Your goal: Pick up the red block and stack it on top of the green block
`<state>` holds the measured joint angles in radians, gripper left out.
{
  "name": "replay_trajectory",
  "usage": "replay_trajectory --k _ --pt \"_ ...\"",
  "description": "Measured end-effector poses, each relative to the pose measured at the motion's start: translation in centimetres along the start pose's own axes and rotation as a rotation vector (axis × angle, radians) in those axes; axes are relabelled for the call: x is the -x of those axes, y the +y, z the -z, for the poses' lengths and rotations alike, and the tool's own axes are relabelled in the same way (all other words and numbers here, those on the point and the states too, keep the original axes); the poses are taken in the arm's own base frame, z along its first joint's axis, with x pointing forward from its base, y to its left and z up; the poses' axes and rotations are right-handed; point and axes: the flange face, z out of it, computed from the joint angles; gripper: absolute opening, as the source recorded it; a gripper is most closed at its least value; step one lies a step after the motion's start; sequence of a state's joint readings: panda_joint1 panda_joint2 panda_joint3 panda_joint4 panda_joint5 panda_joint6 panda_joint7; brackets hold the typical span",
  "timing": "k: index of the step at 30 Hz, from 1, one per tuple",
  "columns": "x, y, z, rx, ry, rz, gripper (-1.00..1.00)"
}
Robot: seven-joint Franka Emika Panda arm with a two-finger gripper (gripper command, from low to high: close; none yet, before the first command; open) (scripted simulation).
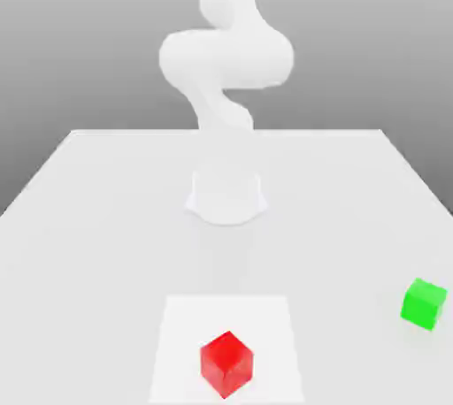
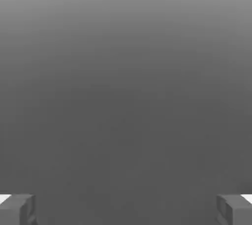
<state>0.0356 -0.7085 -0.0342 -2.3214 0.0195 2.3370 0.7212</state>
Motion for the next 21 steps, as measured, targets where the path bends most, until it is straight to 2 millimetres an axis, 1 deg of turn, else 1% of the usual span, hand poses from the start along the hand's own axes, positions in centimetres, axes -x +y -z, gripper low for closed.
replay_trajectory --k 2,5,8,11,16,19,21 --pt "0.1 0.5 -4.4 0.022 -0.066 0.048 0.0" --pt "1.0 1.5 -10.7 0.056 -0.157 0.117 0.0" --pt "2.5 2.8 -16.5 0.091 -0.243 0.186 0.0" --pt "4.6 4.5 -22.0 0.128 -0.325 0.257 0.0" --pt "9.0 8.4 -30.1 0.196 -0.455 0.379 0.0" --pt "12.0 11.1 -34.1 0.24 -0.529 0.457 0.0" --pt "13.9 13.2 -36.4 0.272 -0.575 0.509 0.0"
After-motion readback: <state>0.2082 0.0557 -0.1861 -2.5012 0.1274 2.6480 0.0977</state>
